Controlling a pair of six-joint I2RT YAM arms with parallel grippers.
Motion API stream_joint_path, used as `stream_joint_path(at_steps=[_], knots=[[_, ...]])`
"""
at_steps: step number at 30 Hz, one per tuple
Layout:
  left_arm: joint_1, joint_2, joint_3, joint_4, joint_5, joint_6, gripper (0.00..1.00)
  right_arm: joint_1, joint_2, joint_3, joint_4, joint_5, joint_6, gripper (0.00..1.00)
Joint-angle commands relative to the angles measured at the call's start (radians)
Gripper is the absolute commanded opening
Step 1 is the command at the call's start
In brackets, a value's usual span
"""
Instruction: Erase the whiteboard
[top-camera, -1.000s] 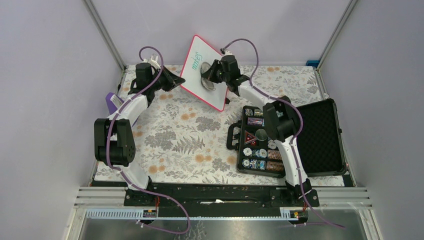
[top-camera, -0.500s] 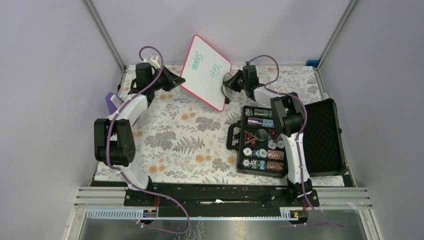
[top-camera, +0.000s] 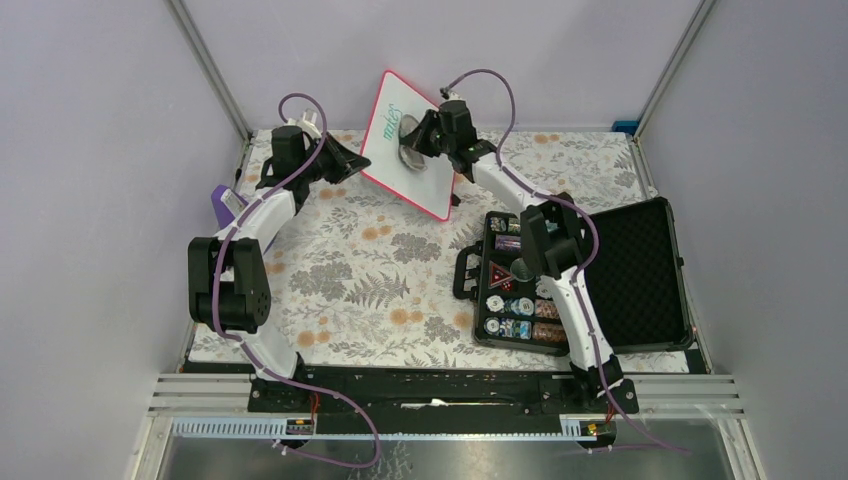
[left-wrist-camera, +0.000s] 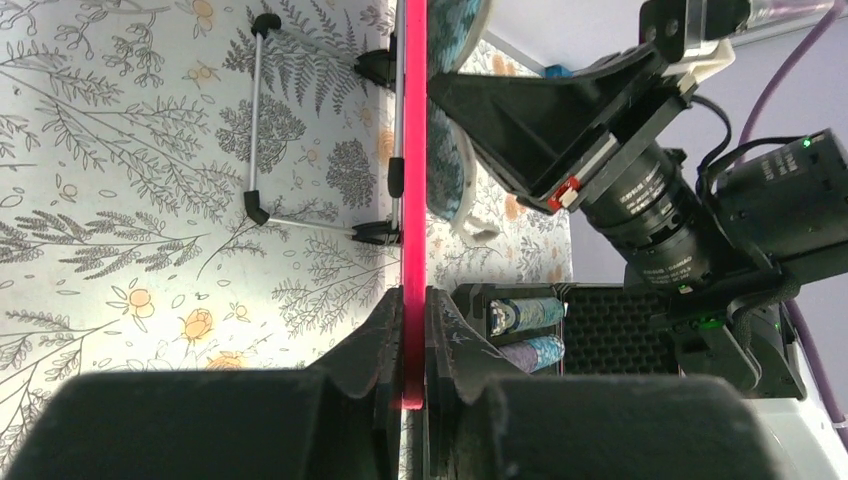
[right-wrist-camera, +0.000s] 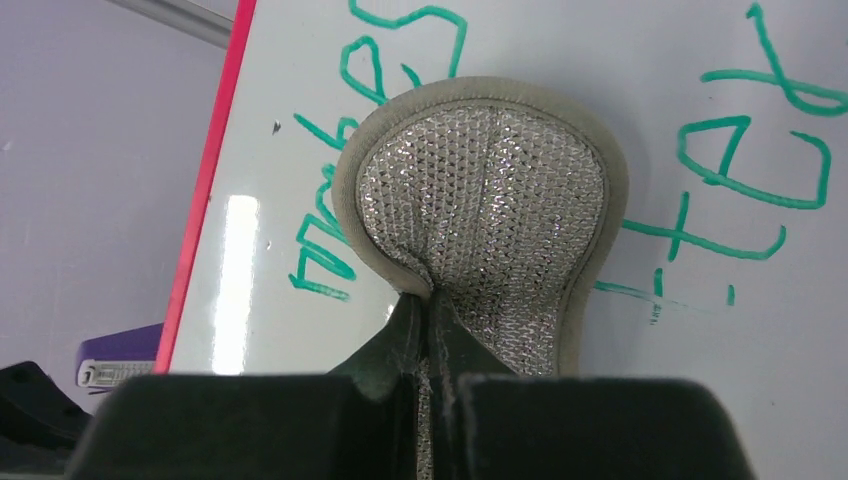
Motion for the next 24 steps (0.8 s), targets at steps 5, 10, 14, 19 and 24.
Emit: stream_joint_path(at_steps=[5, 10, 14, 19, 24], knots=[[-0.046, -0.013, 0.04, -0.06, 0.049, 0.029, 0.0, -0.096, 0.106, -0.112, 0.016, -0.058, 0.116, 0.0], [-0.041, -0.008, 0.044, -0.06, 0.054, 0.025, 0.0, -0.197, 0.048, -0.382, 0.185, -0.11, 0.235, 0.0], [-0.041, -0.012, 0.042, -0.06, 0.058, 0.026, 0.0, -0.192, 0.08, -0.293, 0.126, -0.139, 0.183, 0.0], [-0.04, -0.013, 0.043, -0.064, 0.059, 0.03, 0.0, -0.129, 0.037, -0.216, 0.096, -0.118, 0.079, 0.0], [-0.031, 0.002, 0.063, -0.092, 0.066, 0.038, 0.0, -0.047, -0.081, -0.207, 0.111, -0.045, -0.052, 0.0]])
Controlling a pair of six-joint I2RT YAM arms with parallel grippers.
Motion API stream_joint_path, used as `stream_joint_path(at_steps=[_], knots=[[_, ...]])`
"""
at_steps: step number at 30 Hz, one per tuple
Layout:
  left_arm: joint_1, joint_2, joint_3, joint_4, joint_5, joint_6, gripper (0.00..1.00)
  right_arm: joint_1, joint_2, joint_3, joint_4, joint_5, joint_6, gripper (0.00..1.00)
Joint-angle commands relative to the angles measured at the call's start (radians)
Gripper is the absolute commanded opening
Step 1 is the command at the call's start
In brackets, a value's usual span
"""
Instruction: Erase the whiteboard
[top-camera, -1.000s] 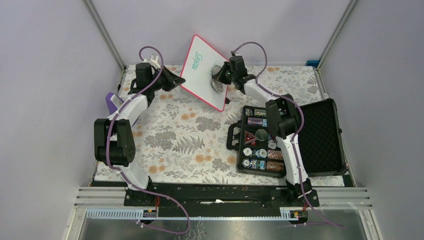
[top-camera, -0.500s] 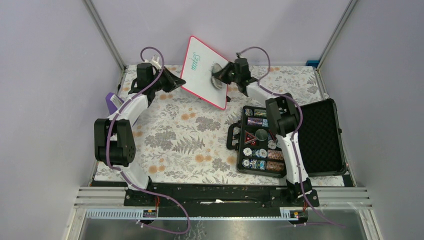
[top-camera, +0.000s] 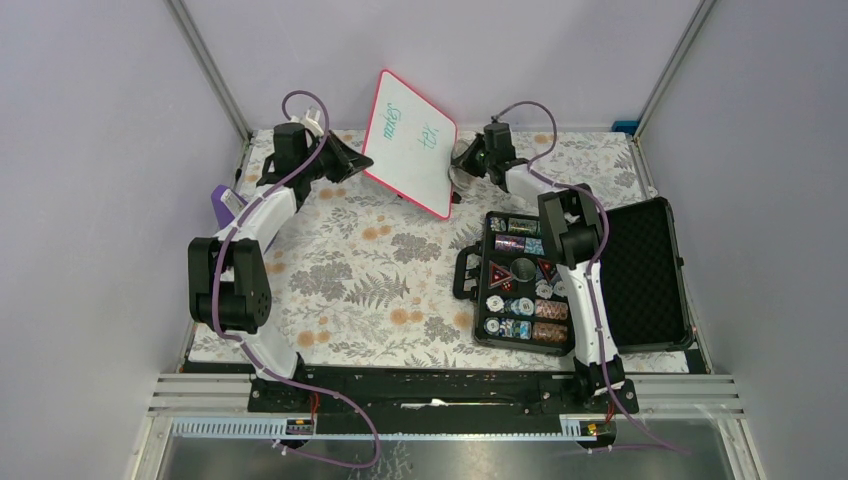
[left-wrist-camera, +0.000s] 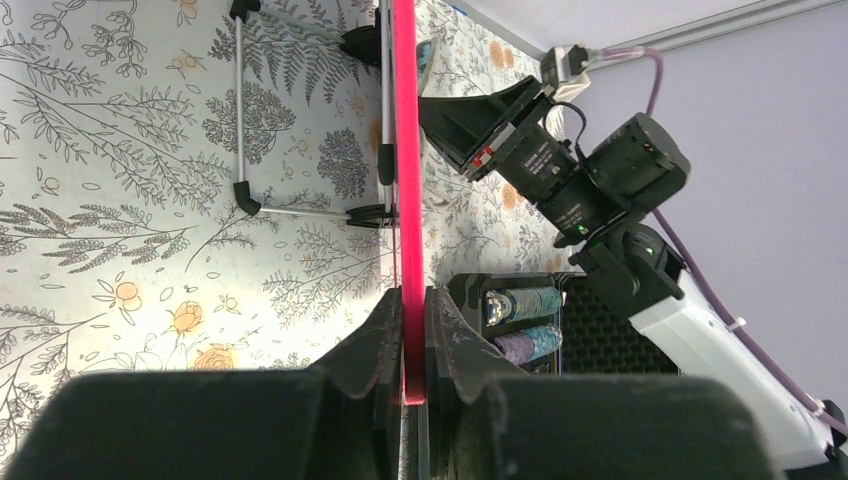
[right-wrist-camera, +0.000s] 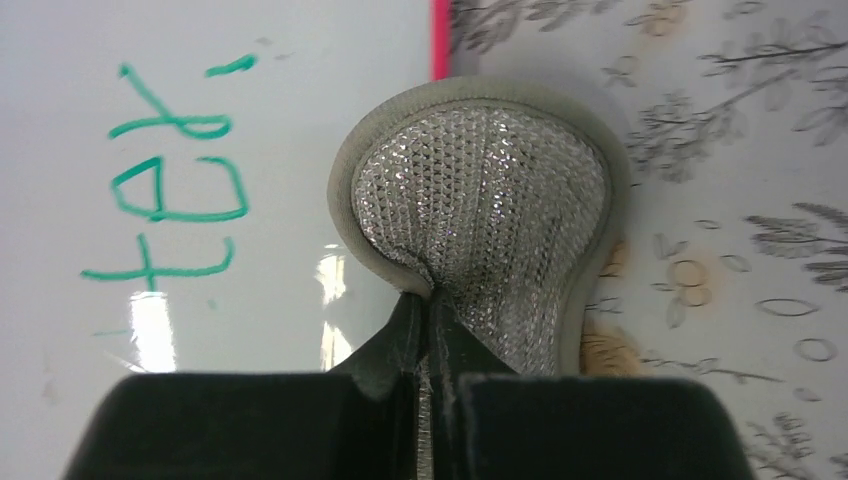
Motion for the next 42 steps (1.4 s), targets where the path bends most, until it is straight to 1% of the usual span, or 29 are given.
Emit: stream_joint_path(at_steps=[1, 3, 7, 10, 11, 14, 16, 18, 21, 23, 25, 27, 31, 35, 38, 42], knots=[[-0.015, 0.01, 0.038, -0.043, 0.071, 0.022, 0.0, 0.154, -0.133, 0.063, -0.009, -0.026, -0.126, 0.0], [-0.01, 0.024, 0.056, -0.07, 0.08, 0.034, 0.0, 0.155, -0.115, 0.113, -0.024, -0.031, -0.133, 0.0], [0.001, 0.049, 0.089, -0.111, 0.091, 0.054, 0.0, 0.153, -0.066, 0.229, -0.118, -0.031, -0.185, 0.0], [0.001, 0.035, 0.091, -0.111, 0.062, 0.073, 0.15, 0.149, -0.057, 0.236, -0.128, -0.062, -0.187, 0.0], [0.001, 0.025, 0.089, -0.107, 0.049, 0.076, 0.22, 0.148, -0.057, 0.228, -0.124, -0.071, -0.181, 0.0], [-0.003, -0.005, 0.089, -0.101, -0.001, 0.095, 0.39, 0.148, -0.065, 0.162, -0.07, -0.102, -0.156, 0.0], [-0.005, 0.001, 0.114, -0.123, -0.023, 0.088, 0.45, 0.148, -0.072, 0.137, -0.064, -0.108, -0.151, 0.0], [-0.009, 0.03, 0.158, -0.156, -0.016, 0.084, 0.49, 0.148, -0.091, 0.108, -0.056, -0.099, -0.155, 0.0], [-0.012, 0.06, 0.207, -0.194, -0.035, 0.097, 0.5, 0.149, -0.123, 0.061, -0.031, -0.094, -0.157, 0.0], [-0.014, 0.077, 0.222, -0.202, -0.05, 0.097, 0.47, 0.148, -0.125, 0.065, -0.03, -0.099, -0.162, 0.0], [-0.015, 0.102, 0.244, -0.209, -0.039, 0.098, 0.38, 0.149, -0.118, 0.092, -0.035, -0.114, -0.169, 0.0], [-0.019, 0.124, 0.268, -0.233, -0.043, 0.117, 0.31, 0.148, -0.108, 0.133, -0.047, -0.125, -0.178, 0.0], [-0.015, 0.181, 0.33, -0.333, -0.047, 0.188, 0.15, 0.148, -0.057, 0.292, -0.13, -0.115, -0.21, 0.0], [0.007, 0.232, 0.399, -0.411, -0.002, 0.253, 0.01, 0.148, 0.036, 0.49, -0.23, -0.121, -0.208, 0.0], [0.032, 0.243, 0.405, -0.435, 0.017, 0.287, 0.0, 0.147, 0.1, 0.562, -0.243, -0.116, -0.177, 0.0], [0.048, 0.235, 0.417, -0.466, 0.009, 0.33, 0.0, 0.131, 0.141, 0.568, -0.245, -0.108, -0.127, 0.0]])
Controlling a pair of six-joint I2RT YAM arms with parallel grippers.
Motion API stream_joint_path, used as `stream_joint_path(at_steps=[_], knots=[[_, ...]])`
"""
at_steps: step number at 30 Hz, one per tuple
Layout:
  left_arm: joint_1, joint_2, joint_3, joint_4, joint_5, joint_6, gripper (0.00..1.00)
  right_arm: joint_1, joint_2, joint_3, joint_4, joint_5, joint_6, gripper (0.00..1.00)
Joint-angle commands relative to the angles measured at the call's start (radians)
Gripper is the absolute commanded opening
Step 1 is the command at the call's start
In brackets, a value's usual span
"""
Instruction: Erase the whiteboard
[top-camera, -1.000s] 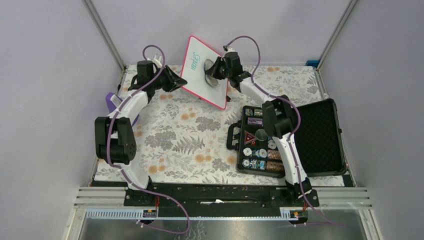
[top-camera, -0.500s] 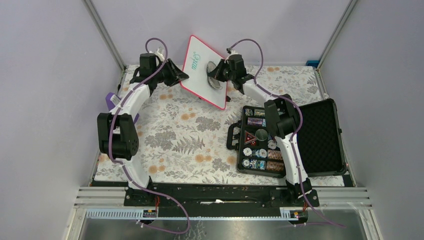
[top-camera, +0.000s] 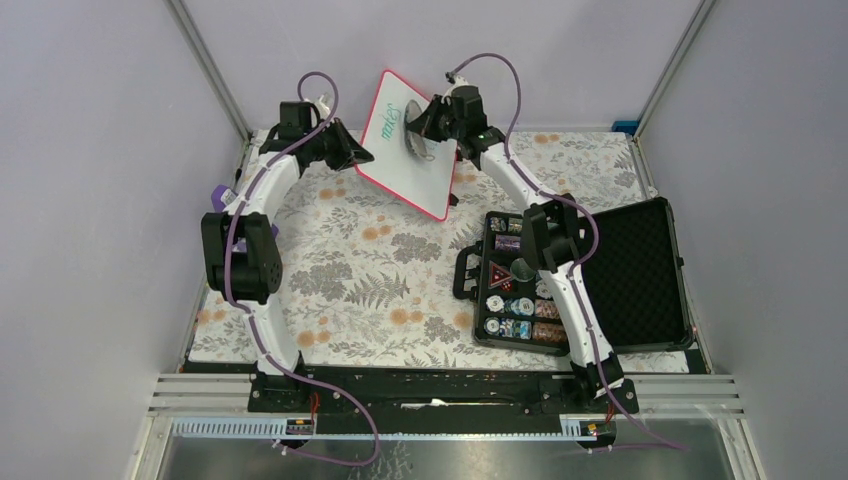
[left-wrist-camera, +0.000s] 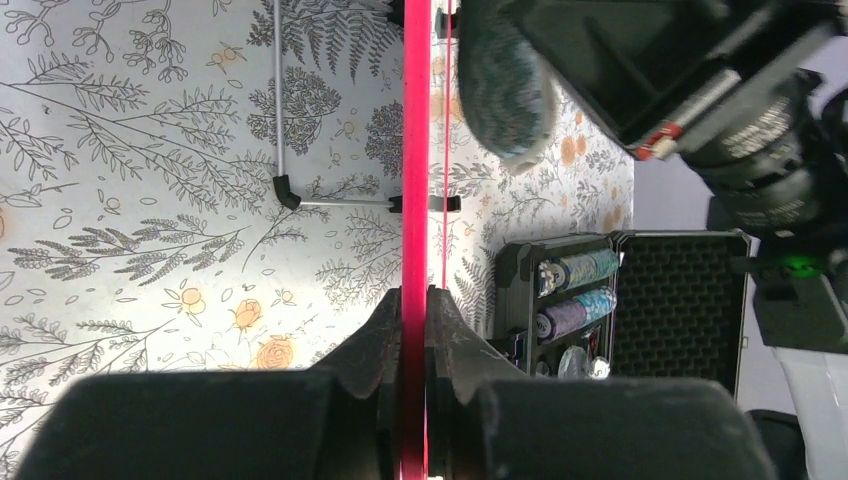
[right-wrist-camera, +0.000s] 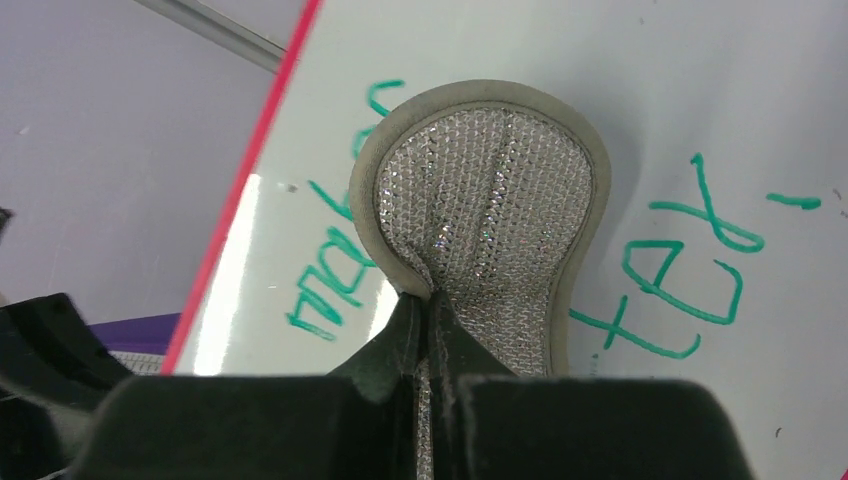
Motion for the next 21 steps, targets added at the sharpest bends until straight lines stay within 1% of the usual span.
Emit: stream_joint_path(at_steps=[1, 5, 8, 11, 12, 13, 15, 21], knots=[[0.031, 0.016, 0.04, -0.073, -0.023, 0.119, 0.0, -0.013, 0.073, 0.039, -0.054, -0.01, 0.053, 0.0], [0.027, 0.021, 0.039, -0.088, -0.024, 0.129, 0.0, -0.029, 0.105, 0.053, -0.071, -0.005, 0.066, 0.0], [0.015, 0.017, 0.05, -0.12, -0.061, 0.152, 0.0, -0.036, 0.111, 0.035, -0.138, 0.051, 0.058, 0.0], [0.002, 0.012, 0.061, -0.149, -0.087, 0.177, 0.0, -0.056, 0.064, -0.124, -0.121, 0.111, 0.092, 0.0], [0.0, 0.01, 0.058, -0.15, -0.081, 0.178, 0.0, -0.072, 0.05, -0.209, -0.101, 0.113, 0.113, 0.0], [0.0, 0.01, 0.055, -0.149, -0.075, 0.178, 0.0, -0.084, 0.038, -0.26, -0.079, 0.108, 0.132, 0.0], [-0.001, 0.01, 0.043, -0.15, -0.073, 0.179, 0.0, -0.105, 0.037, -0.308, -0.061, 0.082, 0.163, 0.0], [-0.006, 0.007, 0.034, -0.15, -0.066, 0.188, 0.0, -0.111, 0.055, -0.258, -0.062, 0.029, 0.125, 0.0]])
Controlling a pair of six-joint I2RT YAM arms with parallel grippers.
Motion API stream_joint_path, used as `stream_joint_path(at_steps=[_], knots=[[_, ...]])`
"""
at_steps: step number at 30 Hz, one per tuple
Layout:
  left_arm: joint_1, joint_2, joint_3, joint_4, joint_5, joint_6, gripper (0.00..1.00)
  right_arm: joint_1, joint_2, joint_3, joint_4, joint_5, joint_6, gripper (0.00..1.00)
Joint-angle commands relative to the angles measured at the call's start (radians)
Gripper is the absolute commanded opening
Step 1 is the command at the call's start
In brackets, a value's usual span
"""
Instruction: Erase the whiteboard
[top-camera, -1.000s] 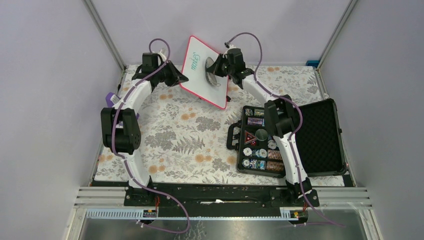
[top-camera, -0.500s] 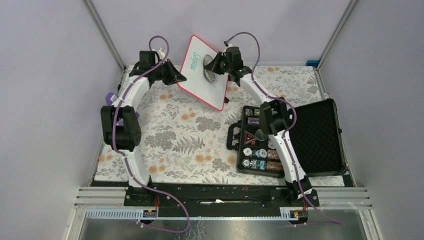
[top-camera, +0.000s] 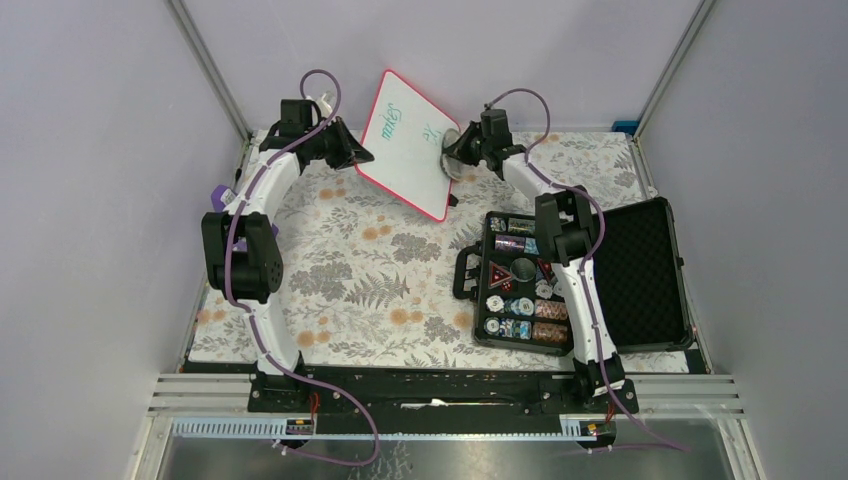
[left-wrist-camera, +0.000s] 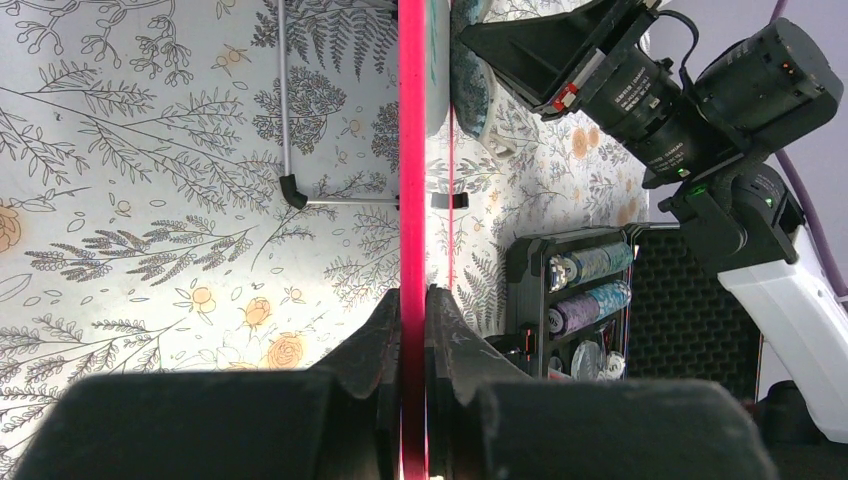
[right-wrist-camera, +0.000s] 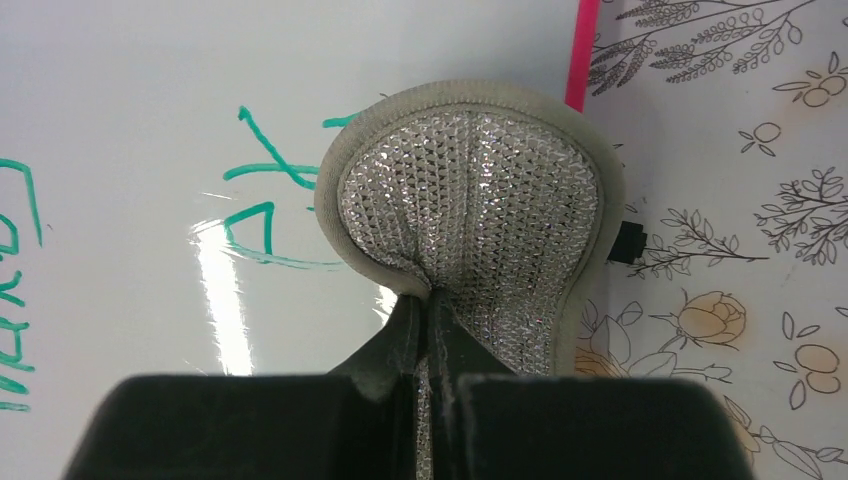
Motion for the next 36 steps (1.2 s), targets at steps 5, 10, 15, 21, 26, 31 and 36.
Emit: stream_joint_path(at_steps=[5, 10, 15, 21, 26, 31, 36], knots=[[-0.005, 0.002, 0.005, -0.106, -0.037, 0.131, 0.0, 0.056, 0.059, 0.171, -0.125, -0.048, -0.122, 0.0], [-0.005, 0.009, 0.016, -0.118, -0.018, 0.133, 0.0, 0.137, 0.058, 0.32, -0.092, -0.038, -0.18, 0.0], [-0.005, 0.025, 0.032, -0.134, -0.017, 0.138, 0.0, 0.132, 0.099, 0.356, -0.014, -0.006, -0.122, 0.0], [-0.004, 0.02, 0.032, -0.134, -0.009, 0.142, 0.0, 0.045, 0.218, 0.404, -0.023, -0.019, -0.02, 0.0], [-0.003, 0.02, 0.031, -0.136, -0.011, 0.148, 0.0, -0.013, 0.218, 0.286, -0.038, 0.013, -0.008, 0.0], [-0.004, 0.026, 0.031, -0.136, -0.001, 0.146, 0.0, -0.019, 0.255, 0.323, -0.057, -0.008, 0.003, 0.0], [-0.006, 0.024, 0.032, -0.137, 0.007, 0.141, 0.0, 0.016, 0.247, 0.421, -0.062, -0.022, -0.021, 0.0]])
